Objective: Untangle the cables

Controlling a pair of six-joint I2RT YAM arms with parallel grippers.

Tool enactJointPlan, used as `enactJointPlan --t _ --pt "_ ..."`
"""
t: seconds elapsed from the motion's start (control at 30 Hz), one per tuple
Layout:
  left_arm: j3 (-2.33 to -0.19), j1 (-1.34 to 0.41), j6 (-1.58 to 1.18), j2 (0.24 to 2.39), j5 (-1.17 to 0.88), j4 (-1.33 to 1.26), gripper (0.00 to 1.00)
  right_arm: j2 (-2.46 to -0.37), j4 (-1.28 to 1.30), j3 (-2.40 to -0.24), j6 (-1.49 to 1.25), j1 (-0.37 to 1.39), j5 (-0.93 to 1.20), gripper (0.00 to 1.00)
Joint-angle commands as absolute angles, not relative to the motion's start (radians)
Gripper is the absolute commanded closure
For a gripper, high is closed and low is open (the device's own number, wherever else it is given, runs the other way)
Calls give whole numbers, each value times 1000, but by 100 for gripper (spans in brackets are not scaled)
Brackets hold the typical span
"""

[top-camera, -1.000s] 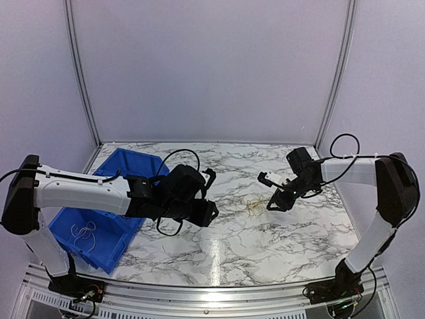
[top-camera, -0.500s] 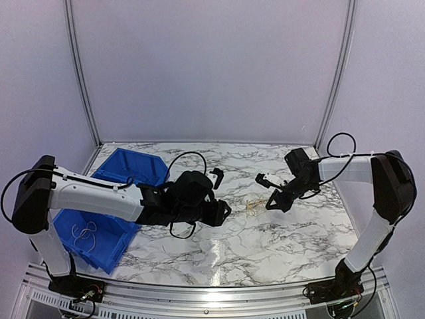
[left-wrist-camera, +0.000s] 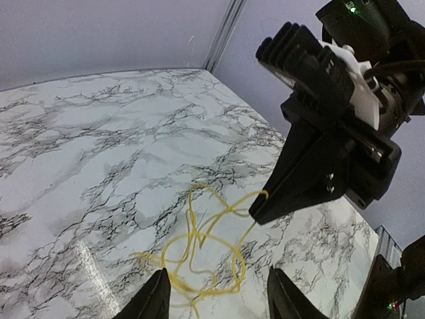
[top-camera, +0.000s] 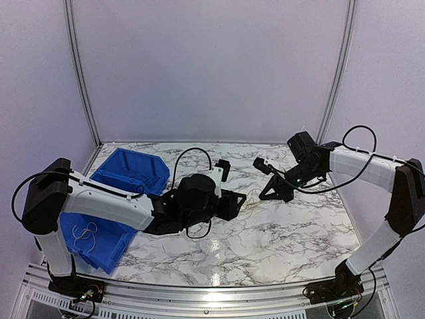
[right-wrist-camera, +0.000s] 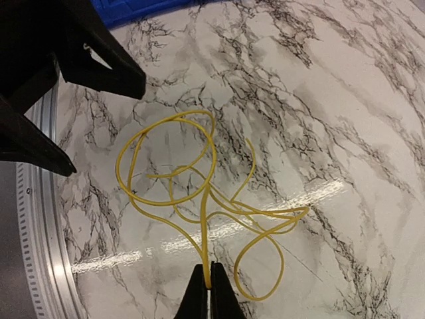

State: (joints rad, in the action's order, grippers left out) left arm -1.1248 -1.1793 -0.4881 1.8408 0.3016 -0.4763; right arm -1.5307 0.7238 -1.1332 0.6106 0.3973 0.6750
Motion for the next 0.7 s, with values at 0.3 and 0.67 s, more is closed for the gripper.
enactJointPlan --t 0.3,0.67 --pt "-1276 -1184 -518 2085 388 -582 51 -1481 932 -1261 687 486 822 100" --pt "-1189 -1180 -565 2057 471 -604 51 -1439 935 -1264 680 486 803 100"
